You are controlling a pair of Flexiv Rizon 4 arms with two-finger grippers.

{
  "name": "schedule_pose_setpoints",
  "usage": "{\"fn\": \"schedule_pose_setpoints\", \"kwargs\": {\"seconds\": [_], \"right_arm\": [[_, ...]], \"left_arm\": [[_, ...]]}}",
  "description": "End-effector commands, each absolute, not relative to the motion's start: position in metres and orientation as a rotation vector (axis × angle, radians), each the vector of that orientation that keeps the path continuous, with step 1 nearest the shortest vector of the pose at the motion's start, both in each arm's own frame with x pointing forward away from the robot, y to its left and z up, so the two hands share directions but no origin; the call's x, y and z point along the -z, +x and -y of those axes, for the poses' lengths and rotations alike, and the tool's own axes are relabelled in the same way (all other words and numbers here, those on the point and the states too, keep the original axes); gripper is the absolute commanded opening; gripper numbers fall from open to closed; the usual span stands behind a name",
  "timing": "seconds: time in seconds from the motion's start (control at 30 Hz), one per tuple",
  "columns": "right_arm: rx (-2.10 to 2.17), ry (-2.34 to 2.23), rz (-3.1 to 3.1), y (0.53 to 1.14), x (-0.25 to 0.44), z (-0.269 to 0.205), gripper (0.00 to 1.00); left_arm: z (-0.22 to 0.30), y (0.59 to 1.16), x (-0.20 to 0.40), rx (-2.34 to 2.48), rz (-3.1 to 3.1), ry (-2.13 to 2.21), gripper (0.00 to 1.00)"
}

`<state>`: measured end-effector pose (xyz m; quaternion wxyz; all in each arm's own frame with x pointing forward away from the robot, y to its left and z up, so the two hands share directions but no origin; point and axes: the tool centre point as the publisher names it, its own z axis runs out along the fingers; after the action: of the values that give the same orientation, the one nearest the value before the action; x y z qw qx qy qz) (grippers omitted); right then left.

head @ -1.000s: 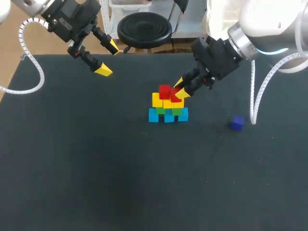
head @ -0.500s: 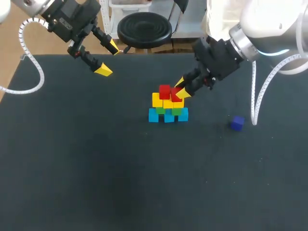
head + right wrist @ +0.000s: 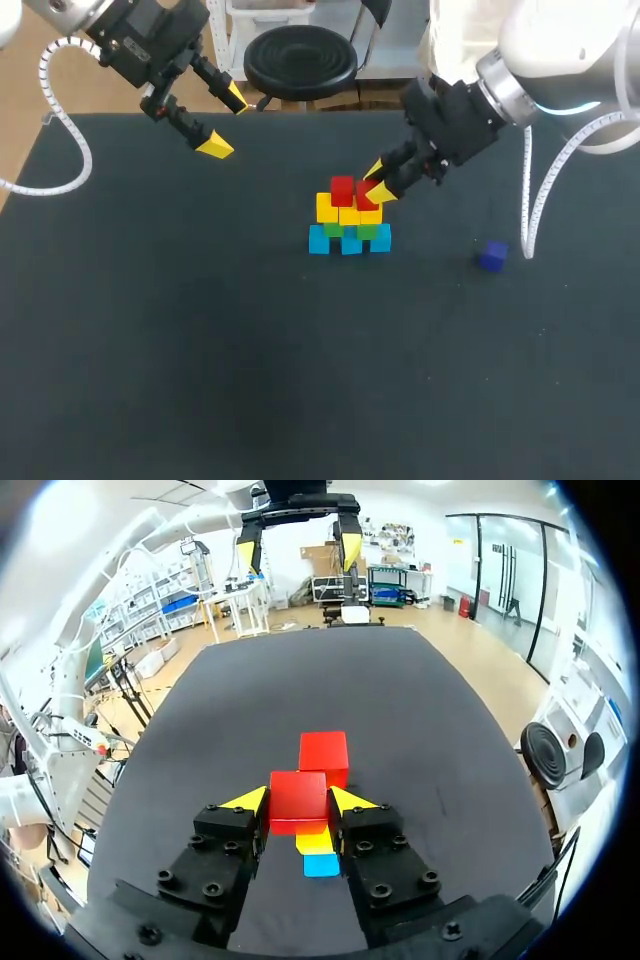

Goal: Place the blue cubes, place green cubes on the blue cubes, place the yellow cubes on the green cubes, then place the red cubes on the yellow cubes, and place purple cube on the red cubes.

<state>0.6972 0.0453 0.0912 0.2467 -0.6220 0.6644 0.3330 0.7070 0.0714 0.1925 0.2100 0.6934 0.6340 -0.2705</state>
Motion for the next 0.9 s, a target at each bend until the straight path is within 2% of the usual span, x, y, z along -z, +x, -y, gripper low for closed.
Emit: {"fn": "schedule_pose_setpoints", "kwargs": {"seconds": [0.03, 0.9], "right_arm": [[-0.912, -1.694, -1.812, 0.6986, -0.0906, -0.0459, 0.0], [-0.898, -1.682, -1.851, 0.7035, -0.0873, -0.0462, 0.0]], "left_arm": [[-0.0719, 0.7064, -0.1916, 0.751, -1.758, 1.927, 1.0], [-0.0719, 0.7064, -0.1916, 0.751, -1.758, 1.927, 1.0]]}}
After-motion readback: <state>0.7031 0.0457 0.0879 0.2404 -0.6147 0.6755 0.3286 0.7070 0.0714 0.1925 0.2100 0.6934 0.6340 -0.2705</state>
